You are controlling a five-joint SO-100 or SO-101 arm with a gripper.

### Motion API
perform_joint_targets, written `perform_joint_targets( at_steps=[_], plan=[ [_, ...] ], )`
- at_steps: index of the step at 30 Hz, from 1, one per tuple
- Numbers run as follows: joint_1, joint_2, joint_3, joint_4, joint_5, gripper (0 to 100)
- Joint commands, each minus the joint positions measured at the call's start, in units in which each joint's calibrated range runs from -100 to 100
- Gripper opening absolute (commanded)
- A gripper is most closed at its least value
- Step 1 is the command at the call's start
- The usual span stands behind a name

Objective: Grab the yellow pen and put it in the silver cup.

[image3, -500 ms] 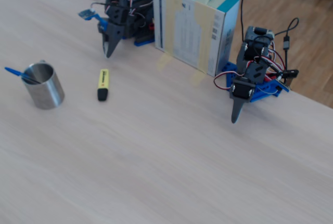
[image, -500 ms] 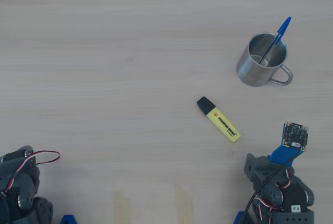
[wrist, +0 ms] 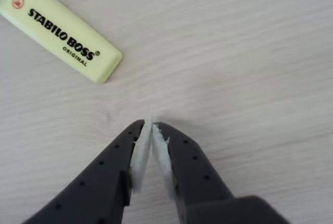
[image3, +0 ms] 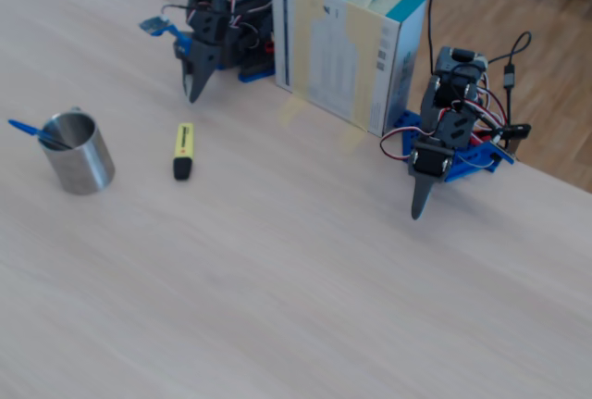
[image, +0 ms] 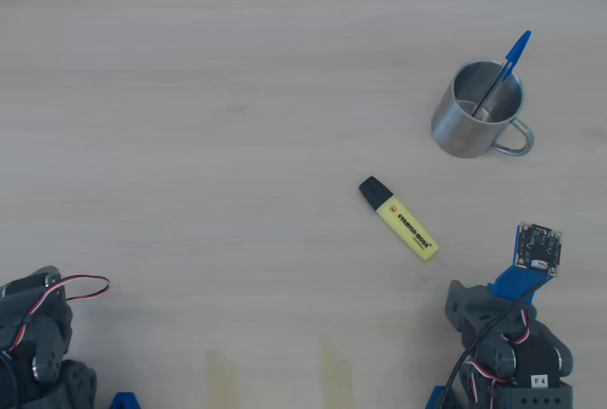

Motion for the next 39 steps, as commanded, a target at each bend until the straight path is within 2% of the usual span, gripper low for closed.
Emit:
perform_joint_targets(
  at_steps=[1,9,16,26,30,34,39],
  plan=[
    [-0.4,0.6,0.6,0.5,0.3,3],
    [-0.6,0.8,0.6,0.5,0.4,3],
    [-2.4,0.9,-0.1,-2.6,4.1,18],
    [-5.4,1.7,-6.4,1.0,8.0,29],
    [-5.7,7.1,-12.4,4.4,8.0,35],
    [-5.8,15.0,-19.1,5.5,8.2,36],
    [-5.8,24.6,-27.7,4.9,11.3,36]
  ],
)
